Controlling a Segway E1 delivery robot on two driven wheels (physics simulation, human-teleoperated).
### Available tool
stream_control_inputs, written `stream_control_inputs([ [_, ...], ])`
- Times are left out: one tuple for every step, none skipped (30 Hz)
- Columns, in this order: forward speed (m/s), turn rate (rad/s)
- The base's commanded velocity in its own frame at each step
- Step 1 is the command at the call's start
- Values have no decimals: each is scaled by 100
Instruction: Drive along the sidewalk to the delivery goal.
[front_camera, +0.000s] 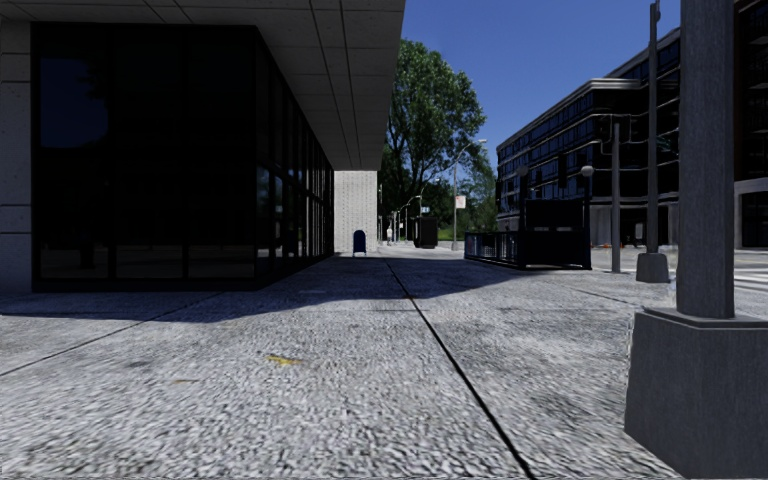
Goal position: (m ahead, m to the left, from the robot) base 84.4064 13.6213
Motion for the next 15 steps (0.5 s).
stream_control_inputs([
  [136,0],
  [136,0],
  [136,0],
  [136,0],
  [136,0],
  [136,0],
  [136,0],
  [136,0],
  [136,0],
  [139,0],
  [139,0],
  [144,0],
  [150,0],
  [154,0],
  [154,0],
])
